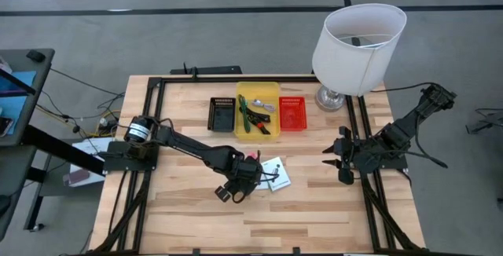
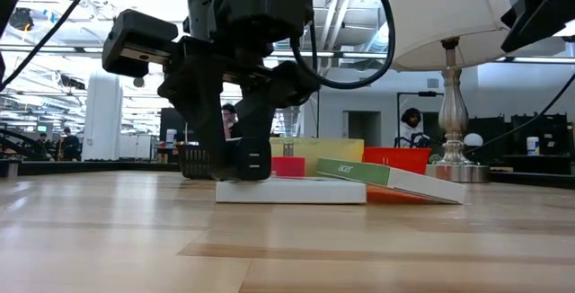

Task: Pick and place items into bin
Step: Put the black charger adapter into the black bin

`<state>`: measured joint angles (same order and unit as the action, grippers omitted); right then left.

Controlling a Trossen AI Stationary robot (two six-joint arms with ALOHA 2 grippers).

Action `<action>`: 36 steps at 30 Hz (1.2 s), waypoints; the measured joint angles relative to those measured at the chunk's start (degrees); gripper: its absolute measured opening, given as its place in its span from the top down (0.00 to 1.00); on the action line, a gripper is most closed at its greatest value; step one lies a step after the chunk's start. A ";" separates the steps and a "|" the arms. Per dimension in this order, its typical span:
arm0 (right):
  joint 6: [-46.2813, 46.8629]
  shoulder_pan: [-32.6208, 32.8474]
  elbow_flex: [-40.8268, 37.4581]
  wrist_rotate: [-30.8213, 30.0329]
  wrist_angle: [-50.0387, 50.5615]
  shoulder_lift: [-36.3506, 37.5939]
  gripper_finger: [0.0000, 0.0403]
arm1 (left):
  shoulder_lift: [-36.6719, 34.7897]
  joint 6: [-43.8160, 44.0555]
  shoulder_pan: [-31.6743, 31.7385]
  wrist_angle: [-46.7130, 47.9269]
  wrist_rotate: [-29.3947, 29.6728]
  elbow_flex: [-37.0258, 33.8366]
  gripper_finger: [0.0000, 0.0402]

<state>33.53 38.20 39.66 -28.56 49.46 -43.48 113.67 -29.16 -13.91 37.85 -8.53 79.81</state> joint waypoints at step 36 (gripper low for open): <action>3.59 0.00 0.00 0.16 -0.18 0.00 0.62 | -14.04 5.80 6.20 14.85 15.33 0.00 0.63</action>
<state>37.12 38.20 39.66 -28.39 49.28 -43.48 99.63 -23.36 -7.71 52.71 6.80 79.81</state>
